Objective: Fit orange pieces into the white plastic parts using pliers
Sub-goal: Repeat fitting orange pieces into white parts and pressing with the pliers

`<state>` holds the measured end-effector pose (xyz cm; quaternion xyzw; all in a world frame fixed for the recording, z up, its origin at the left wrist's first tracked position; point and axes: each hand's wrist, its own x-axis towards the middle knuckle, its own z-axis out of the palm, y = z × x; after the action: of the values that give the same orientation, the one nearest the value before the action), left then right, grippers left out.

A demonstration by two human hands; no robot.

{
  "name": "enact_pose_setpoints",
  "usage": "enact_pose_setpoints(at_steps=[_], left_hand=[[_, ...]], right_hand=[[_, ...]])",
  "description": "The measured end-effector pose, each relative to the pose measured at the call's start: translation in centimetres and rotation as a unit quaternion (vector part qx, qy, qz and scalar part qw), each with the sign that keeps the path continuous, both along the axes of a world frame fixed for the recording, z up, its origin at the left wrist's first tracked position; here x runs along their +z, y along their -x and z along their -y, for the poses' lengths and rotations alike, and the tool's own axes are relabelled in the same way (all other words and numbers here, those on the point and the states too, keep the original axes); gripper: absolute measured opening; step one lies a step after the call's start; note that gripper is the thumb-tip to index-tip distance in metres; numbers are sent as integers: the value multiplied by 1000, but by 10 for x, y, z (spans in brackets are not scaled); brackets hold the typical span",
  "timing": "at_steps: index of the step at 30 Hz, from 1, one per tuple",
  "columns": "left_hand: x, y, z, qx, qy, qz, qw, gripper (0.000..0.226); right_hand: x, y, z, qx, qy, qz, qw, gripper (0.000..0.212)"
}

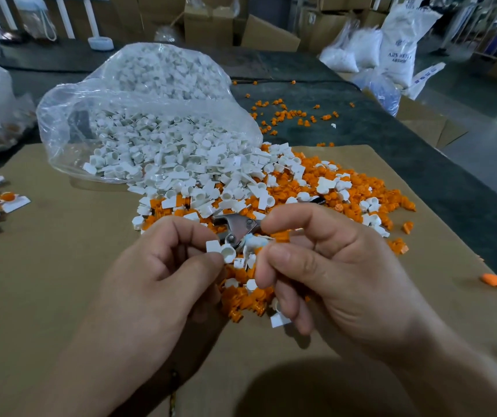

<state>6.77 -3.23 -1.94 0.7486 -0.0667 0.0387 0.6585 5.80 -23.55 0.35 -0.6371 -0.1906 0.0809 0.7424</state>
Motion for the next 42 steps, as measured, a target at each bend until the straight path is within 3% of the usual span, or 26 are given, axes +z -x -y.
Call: enact_pose_setpoints(at_steps=[10, 18, 25, 31, 34, 36, 39, 42], left_hand=[[8, 5, 7, 5, 25, 4, 1000, 14], [13, 8, 11, -8, 50, 1, 999, 15], [9, 4, 10, -18, 58, 17, 998, 16], [3, 3, 6, -2, 39, 26, 999, 19], [5, 4, 7, -7, 59, 6, 998, 25], [7, 5, 8, -15, 90, -14, 996, 25], [9, 4, 10, -26, 113, -32, 993, 20], [12, 6, 11, -37, 125, -36, 991, 22]], right_hand=[[6, 5, -5, 1, -35, -1, 999, 25], [5, 3, -8, 14, -105, -6, 994, 22], [7, 4, -5, 27, -76, -30, 996, 18], [4, 4, -7, 6, -116, -52, 992, 24], [2, 4, -5, -21, -58, -49, 997, 24], [0, 6, -5, -61, 36, -19, 997, 25], [-3, 10, -7, -112, 213, 67, 968, 30], [-2, 13, -12, -126, 232, 90, 960, 25]])
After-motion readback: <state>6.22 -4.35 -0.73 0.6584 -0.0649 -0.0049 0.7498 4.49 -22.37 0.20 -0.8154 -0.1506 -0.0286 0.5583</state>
